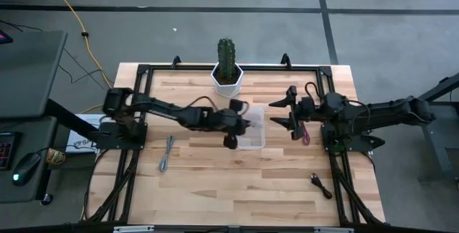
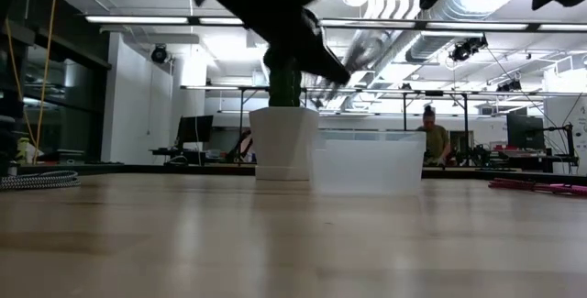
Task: Pick and place USB-C Cables
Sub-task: Put the white charger cable into the transparent bin
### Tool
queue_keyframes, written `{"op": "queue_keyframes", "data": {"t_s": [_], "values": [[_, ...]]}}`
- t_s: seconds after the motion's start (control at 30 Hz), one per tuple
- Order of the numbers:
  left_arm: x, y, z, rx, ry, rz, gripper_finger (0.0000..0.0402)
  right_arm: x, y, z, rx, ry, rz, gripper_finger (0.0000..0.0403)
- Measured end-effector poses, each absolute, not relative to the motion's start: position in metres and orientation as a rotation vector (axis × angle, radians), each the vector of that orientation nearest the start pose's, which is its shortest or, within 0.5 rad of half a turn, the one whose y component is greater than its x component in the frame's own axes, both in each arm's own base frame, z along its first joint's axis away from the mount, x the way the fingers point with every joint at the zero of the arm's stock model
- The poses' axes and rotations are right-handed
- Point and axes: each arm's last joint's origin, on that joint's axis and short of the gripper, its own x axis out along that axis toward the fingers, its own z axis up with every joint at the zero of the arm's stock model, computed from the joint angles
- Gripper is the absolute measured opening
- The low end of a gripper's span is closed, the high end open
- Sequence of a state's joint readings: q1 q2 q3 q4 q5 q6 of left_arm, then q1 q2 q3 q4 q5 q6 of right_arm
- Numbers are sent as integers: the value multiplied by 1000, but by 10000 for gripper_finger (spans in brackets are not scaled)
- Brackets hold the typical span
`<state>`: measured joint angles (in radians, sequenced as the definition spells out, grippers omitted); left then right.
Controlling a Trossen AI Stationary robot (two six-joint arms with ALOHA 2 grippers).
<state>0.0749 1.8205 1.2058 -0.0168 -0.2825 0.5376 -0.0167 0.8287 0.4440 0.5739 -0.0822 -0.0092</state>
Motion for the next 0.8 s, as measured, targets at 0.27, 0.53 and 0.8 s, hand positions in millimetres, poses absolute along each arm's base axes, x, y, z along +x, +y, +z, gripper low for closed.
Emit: {"op": "queue_keyframes", "data": {"t_s": [0.27,0.53,0.8], "values": [[418,52,192,1018,888,-32,8,184,7,281,-56,-192,83,225],[414,48,182,1061,907,-237,8,184,7,281,-56,-191,80,225],[425,55,169,1163,847,-251,8,184,7,280,-53,-189,81,225]]}}
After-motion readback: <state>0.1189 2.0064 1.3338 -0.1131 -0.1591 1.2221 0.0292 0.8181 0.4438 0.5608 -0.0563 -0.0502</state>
